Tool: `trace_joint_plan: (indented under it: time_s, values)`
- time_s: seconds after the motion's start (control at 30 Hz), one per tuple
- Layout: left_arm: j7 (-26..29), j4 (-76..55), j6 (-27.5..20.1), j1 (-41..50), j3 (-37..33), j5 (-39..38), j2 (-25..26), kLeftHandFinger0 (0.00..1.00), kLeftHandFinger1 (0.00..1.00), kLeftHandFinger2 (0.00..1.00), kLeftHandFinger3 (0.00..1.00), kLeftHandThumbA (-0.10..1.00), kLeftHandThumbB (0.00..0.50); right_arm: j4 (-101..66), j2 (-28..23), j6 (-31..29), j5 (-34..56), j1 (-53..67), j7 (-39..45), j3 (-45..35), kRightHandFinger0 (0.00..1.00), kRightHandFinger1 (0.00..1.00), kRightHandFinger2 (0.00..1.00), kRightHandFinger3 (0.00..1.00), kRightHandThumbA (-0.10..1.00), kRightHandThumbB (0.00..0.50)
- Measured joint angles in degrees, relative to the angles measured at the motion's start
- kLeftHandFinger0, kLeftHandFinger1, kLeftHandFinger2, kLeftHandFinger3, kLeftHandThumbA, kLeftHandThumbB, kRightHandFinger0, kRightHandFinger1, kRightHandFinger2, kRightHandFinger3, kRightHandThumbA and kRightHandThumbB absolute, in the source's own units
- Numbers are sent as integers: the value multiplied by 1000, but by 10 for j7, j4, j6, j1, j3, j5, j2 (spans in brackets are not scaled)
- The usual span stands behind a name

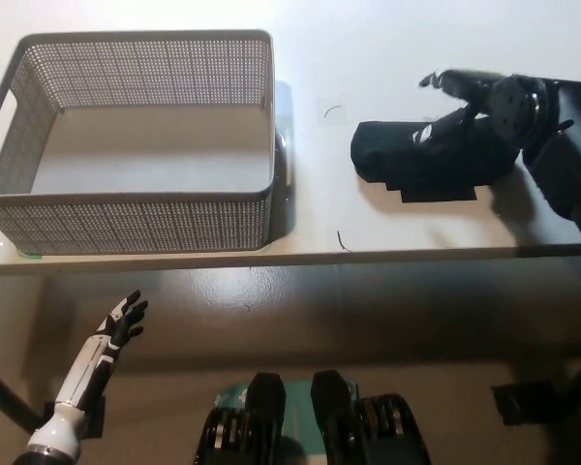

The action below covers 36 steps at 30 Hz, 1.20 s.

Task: Use the right hand to pick up the pencil case on the right hand side and put it into a grey container on the left side

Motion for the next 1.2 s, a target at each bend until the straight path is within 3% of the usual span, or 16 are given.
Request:
trace_joint_plan:
  time_s: [0.63, 0.83, 1.2]
  values:
    - [-4, 0, 0, -9, 0, 1, 2, 1000, 1000, 1000, 1000, 1000, 454, 105, 57, -41, -9, -20, -28, 55, 1000, 1000, 1000, 1000, 708, 500]
    - [-12, 0, 0, -20, -1, -1, 2, 1000, 1000, 1000, 1000, 1000, 422, 113, 61, -43, -11, -20, -36, 59, 1000, 1000, 1000, 1000, 690, 500]
    - [-23, 0, 0, -39, -1, -3, 7, 1000, 1000, 1000, 1000, 1000, 436, 134, 60, -42, -11, 4, -86, 63, 1000, 1000, 1000, 1000, 662, 500]
